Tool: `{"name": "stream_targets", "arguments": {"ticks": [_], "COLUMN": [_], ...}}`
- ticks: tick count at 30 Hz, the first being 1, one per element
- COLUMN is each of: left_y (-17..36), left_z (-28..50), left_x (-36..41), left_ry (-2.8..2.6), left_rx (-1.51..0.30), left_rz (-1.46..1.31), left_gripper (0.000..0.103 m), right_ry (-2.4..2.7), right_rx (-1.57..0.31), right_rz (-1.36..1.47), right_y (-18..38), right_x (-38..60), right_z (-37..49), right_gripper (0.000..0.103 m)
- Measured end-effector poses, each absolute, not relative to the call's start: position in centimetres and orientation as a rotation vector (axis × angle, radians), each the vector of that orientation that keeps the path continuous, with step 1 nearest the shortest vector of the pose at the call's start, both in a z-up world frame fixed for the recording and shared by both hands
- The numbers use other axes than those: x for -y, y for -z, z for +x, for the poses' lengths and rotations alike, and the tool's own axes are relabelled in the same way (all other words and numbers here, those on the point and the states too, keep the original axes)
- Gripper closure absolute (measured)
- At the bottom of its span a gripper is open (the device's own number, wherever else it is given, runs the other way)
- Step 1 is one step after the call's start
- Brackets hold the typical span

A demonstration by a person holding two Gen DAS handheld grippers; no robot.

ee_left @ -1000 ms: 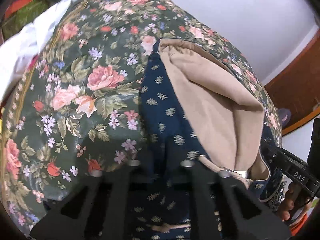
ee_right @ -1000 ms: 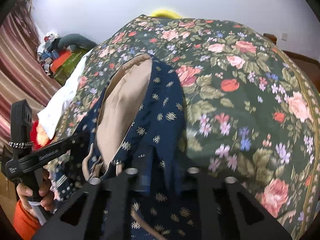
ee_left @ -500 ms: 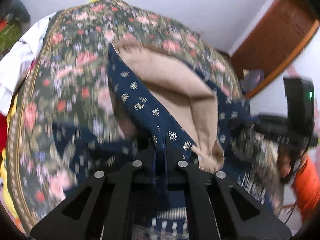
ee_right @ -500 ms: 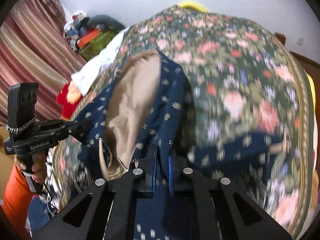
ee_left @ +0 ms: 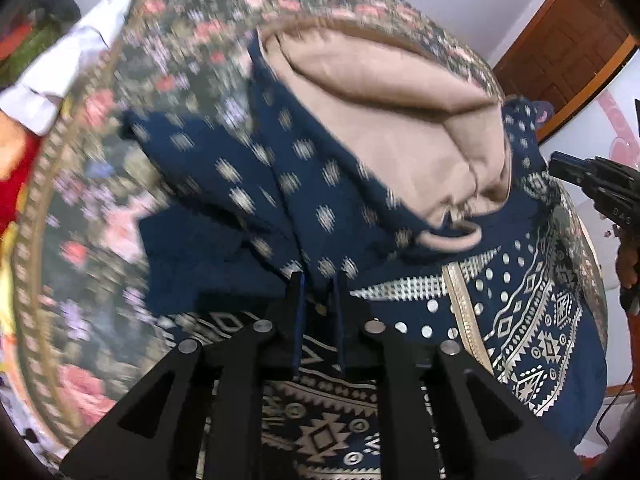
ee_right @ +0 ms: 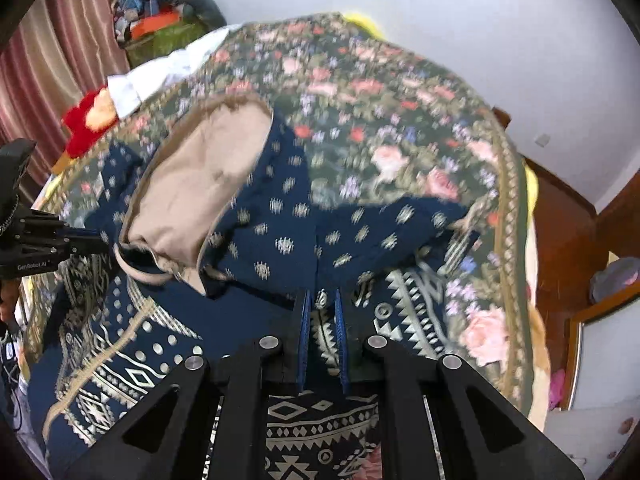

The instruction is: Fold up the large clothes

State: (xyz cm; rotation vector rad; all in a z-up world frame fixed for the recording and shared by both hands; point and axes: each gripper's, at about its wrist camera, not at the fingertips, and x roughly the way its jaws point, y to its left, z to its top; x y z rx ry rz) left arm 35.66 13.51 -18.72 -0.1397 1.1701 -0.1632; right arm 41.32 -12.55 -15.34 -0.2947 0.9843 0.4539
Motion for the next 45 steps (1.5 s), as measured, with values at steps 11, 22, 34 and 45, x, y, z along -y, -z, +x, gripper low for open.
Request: {"name": "stream_targets", "arguments": {"ticks": [11, 22, 34, 45], "left_y": [15.5, 20.2, 21.5, 20.7], "left_z": [44.2, 49.3, 49.1, 50.6], "left_x": [-17.4, -16.9, -17.5, -18.8], "left_ry": [0.017, 0.019, 0.002, -0.032], "left_rx": [-1.033, -1.074, -1.083, -1.055], "left_rz": [-0.184, -0.133, -0.139, -0.198], "left_gripper": [0.046, 0.046, 0.046, 0.047], "right_ry": [-0.480, -0.367, -0.207, -0.467], "right_rx": [-1.001, -1.034, -0.961, -1.036], "right_rz": [-0.203, -0.467, -0.581, -0.113], "right_y": [14.7, 23.3, 23.3, 18.1], "right_x": [5.7, 1.6, 3.9, 3.3], "right_z": [50.0, 54.8, 56.0, 57.2], "right_gripper": [0.095, 0.095, 0.021, 0.021]}}
